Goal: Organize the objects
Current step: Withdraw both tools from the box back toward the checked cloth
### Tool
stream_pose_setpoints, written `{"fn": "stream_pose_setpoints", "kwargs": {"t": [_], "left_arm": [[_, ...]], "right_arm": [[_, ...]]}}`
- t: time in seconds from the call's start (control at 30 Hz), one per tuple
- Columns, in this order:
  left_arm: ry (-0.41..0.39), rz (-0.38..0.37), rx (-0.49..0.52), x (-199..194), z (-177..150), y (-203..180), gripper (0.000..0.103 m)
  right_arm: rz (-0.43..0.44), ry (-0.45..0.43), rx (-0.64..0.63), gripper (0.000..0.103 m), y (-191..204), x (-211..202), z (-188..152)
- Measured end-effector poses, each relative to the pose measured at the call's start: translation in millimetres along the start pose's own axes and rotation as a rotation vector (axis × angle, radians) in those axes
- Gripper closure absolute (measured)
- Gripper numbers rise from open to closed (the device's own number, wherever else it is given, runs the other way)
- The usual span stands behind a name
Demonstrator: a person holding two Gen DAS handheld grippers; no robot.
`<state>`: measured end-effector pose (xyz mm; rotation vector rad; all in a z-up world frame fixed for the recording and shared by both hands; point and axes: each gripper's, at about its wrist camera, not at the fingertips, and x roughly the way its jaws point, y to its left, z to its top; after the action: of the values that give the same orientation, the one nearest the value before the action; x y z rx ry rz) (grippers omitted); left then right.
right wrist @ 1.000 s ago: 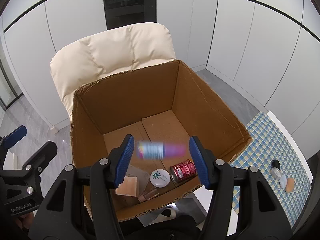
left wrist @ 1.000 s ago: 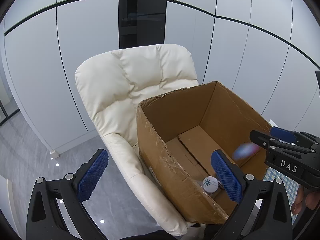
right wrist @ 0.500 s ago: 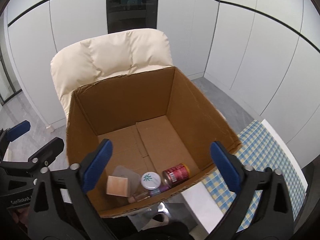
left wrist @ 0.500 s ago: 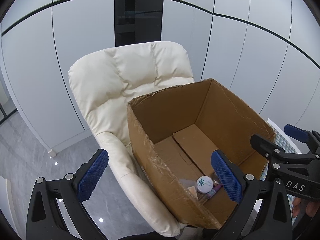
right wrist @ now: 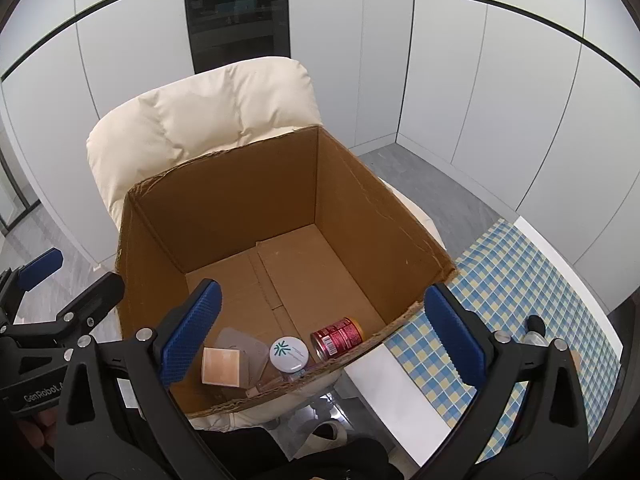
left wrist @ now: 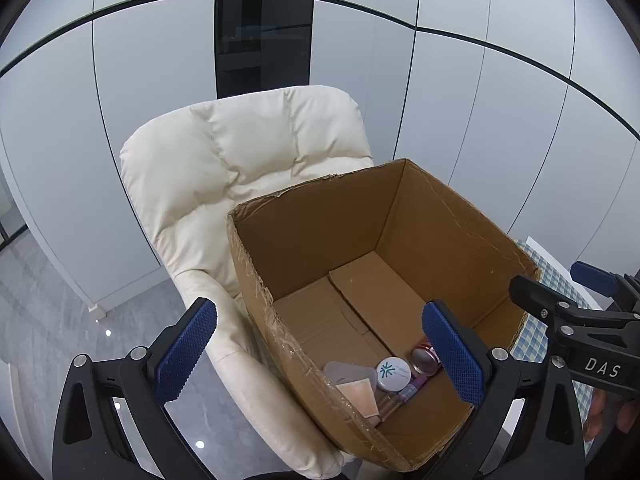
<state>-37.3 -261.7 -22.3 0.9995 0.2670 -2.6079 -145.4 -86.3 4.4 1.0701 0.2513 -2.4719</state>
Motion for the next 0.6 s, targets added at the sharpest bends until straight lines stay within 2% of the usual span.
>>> {"fn": "stream_pose_setpoints", "kwargs": {"t": [0.23, 0.6], "left_arm": [[0.003, -0.002, -0.001, 2, 0, -4, 0.000], [0.018, -0.018, 0.007, 8, 0, -22, 0.000]], "right_arm": [[-0.009, 0.011, 0.067, 0.000, -15, -1, -1], [-0.039, 0.006, 0.103, 0.000, -38, -7, -4]]}}
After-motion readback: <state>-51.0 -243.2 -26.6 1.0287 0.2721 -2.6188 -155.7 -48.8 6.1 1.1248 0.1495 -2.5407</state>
